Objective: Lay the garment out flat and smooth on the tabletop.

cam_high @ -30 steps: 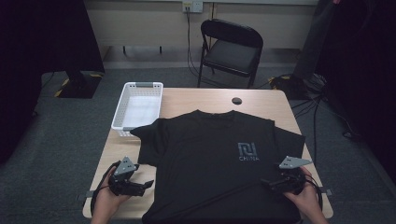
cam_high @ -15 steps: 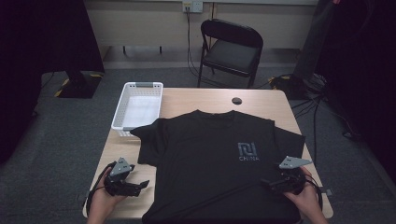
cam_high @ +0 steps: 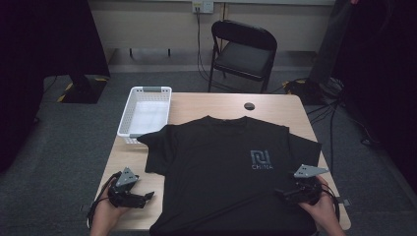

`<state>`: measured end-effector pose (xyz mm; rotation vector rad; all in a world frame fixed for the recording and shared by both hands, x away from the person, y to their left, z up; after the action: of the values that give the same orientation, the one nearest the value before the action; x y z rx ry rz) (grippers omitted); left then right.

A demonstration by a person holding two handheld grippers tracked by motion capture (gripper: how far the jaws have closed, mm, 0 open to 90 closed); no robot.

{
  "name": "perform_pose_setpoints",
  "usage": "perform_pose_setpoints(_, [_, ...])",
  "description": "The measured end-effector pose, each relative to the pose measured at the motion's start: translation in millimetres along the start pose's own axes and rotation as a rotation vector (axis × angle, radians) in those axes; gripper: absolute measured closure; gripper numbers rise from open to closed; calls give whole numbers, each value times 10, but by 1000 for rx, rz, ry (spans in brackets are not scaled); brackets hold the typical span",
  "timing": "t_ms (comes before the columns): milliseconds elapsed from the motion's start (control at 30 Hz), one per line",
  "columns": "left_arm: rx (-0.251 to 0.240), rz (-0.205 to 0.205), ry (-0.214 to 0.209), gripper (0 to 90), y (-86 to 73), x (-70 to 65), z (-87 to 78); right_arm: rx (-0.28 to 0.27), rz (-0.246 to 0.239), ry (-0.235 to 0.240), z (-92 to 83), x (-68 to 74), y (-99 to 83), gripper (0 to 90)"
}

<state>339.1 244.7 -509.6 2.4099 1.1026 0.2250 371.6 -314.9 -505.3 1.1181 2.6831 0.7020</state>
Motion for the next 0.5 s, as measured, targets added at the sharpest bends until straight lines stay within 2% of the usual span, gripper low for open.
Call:
perform_pose_setpoints(233, [-19,0,-6,129,-25,11,9,0,0,0,0,0,0,71])
perform_pose_setpoints(500, [-14,6,-6,112,-23,12,14,0,0,0,0,0,0,71])
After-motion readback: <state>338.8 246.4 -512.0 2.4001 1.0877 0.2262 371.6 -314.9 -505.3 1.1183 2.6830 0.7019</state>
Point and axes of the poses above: each handheld gripper's, and its own axes: z roughly forward along the jaws, y roughly out of its top, x roughly to its left, the point moved 3 cm from there along z, roughly forward along the jaws, and after that the axes turned 15 degrees about x, right-handed, at the moved point
